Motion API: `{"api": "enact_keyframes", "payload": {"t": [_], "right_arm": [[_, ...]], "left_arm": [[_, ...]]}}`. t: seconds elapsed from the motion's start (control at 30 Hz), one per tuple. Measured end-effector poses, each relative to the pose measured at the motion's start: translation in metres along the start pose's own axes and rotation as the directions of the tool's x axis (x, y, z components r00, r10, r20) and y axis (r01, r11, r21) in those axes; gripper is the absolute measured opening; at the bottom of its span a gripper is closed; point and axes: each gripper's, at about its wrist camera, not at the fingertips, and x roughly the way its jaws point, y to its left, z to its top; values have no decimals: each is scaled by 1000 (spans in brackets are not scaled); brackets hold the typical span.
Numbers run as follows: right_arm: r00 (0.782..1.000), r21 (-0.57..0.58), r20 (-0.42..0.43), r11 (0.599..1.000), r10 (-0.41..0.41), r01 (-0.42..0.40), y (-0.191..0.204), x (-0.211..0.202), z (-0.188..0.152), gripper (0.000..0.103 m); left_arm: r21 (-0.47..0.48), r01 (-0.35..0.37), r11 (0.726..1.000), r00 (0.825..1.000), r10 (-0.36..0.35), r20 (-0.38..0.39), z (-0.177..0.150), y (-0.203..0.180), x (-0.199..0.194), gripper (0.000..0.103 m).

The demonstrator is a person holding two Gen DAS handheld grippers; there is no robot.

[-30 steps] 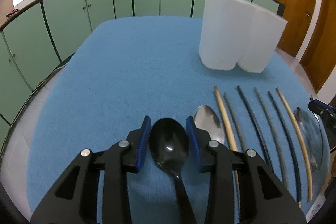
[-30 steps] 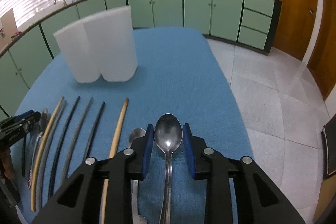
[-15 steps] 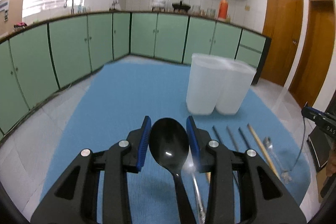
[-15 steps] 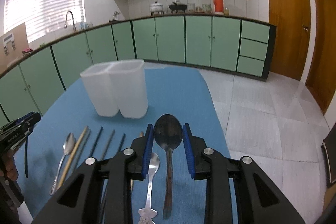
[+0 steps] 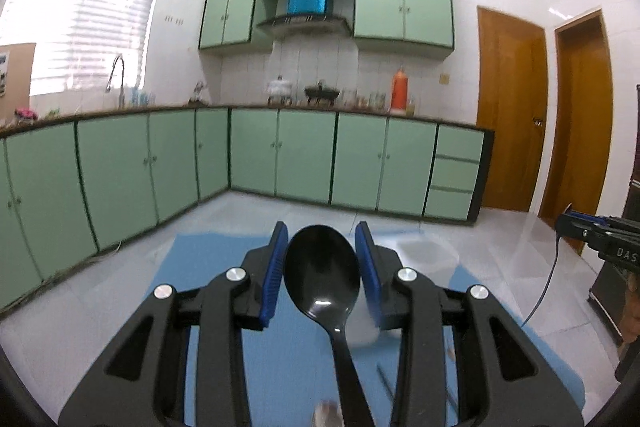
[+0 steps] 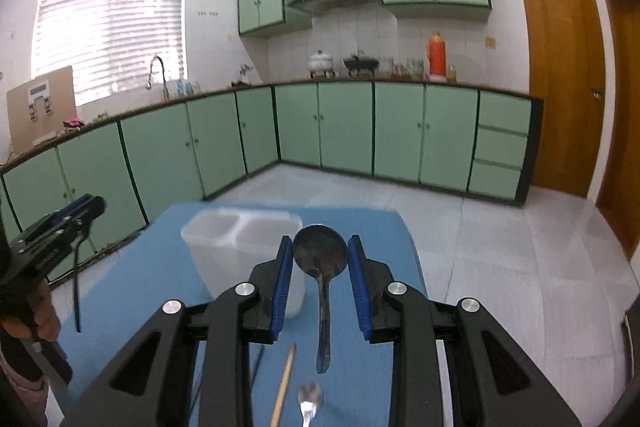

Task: Organize utensils
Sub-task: 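Lift both spoons and carry them over the white utensil holder, then open both tools to drop the spoons into the holder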

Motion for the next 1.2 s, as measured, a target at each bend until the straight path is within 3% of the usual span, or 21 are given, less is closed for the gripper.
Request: {"api": "enact_keyframes", "payload": {"t": [0.3, 0.53, 0.77, 1.2], "right_arm": [[994, -23, 88, 997, 72, -70, 15, 44, 65, 28], [994, -24, 86, 997, 74, -72, 21, 105, 78, 28], [995, -3, 10, 995, 99, -99, 22, 158, 57, 28], [986, 14, -120, 993, 117, -116, 28, 178, 4, 28]], "left_arm": [[16, 35, 999, 991, -37, 128, 54, -23, 71, 34], [35, 14, 999, 988, -19, 151, 53, -31, 131, 34], [31, 37, 999, 996, -40, 80, 20, -26, 173, 34], [28, 73, 997, 996, -71, -62, -19, -8, 168, 37]]}}
